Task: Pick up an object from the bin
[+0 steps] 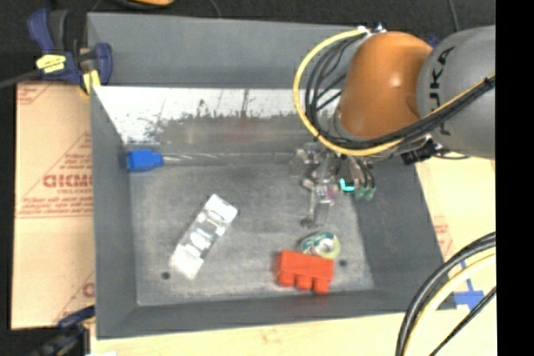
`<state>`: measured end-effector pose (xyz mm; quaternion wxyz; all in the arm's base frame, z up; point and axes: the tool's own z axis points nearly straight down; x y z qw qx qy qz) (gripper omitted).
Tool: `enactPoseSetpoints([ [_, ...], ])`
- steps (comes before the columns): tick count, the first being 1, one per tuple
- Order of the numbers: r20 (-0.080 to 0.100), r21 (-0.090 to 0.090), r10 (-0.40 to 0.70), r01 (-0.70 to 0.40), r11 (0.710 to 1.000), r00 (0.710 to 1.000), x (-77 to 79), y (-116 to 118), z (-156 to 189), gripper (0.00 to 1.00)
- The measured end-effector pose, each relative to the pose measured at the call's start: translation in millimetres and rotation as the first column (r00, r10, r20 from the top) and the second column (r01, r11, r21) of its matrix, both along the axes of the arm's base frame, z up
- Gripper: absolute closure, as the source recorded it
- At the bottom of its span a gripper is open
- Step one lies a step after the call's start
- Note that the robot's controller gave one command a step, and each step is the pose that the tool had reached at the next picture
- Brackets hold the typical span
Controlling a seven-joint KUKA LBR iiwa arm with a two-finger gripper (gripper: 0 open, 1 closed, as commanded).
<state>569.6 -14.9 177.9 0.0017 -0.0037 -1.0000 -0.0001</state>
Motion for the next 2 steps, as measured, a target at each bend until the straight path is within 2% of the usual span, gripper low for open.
enactPoseSetpoints([
  [1, -0.001, -0.002, 0.481, -0.481, 0.877, 0.877, -41.6, 11.9, -106.5, 0.00],
  [2, 0.005, -0.001, 0.396, -0.396, 0.918, 0.918, -39.9, 50.6, -105.5, 0.00],
])
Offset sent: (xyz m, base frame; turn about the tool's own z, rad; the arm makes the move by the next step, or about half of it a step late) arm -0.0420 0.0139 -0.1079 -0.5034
